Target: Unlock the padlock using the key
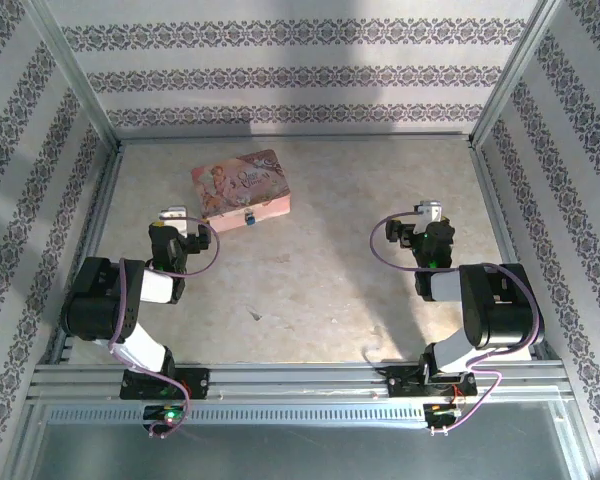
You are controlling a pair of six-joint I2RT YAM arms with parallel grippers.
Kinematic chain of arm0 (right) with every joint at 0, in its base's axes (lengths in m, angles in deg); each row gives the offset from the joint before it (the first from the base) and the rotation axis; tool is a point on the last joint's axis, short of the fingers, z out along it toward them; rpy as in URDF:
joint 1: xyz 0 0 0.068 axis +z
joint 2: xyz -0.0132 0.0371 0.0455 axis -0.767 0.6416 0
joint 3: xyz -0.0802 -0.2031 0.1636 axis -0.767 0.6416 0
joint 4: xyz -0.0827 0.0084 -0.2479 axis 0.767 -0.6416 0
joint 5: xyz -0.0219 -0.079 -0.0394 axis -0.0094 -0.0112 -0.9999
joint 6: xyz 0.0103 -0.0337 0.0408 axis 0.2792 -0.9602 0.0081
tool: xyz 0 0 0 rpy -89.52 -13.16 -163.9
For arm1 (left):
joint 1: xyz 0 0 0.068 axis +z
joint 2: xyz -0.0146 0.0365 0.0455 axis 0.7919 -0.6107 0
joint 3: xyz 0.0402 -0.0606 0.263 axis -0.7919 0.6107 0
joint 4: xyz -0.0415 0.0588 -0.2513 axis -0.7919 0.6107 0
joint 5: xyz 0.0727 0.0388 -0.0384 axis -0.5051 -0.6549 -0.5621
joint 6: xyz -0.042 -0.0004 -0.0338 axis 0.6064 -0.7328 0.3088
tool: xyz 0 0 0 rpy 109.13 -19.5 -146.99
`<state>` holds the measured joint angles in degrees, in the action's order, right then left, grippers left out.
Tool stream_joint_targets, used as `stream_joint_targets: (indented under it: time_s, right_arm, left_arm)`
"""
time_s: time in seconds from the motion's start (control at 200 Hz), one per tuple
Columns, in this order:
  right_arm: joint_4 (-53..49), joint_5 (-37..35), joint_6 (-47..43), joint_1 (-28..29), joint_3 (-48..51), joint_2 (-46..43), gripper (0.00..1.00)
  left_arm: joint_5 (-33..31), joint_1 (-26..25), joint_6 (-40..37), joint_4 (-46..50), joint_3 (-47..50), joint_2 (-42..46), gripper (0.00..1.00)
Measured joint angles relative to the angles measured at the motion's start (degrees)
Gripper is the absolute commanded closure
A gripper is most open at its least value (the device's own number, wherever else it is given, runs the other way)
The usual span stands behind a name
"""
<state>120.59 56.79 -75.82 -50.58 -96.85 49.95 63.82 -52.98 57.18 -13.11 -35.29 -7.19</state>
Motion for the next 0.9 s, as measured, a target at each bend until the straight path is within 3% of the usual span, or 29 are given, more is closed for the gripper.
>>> stream_joint_targets:
  time_s: [0.9]
  right_arm:
    - [-0.8,0.0,0.0,0.0,0.0,-0.7,0.02]
  left_arm:
    - [0.8,0.0,0.0,1.1,0.0,1.1,0.01]
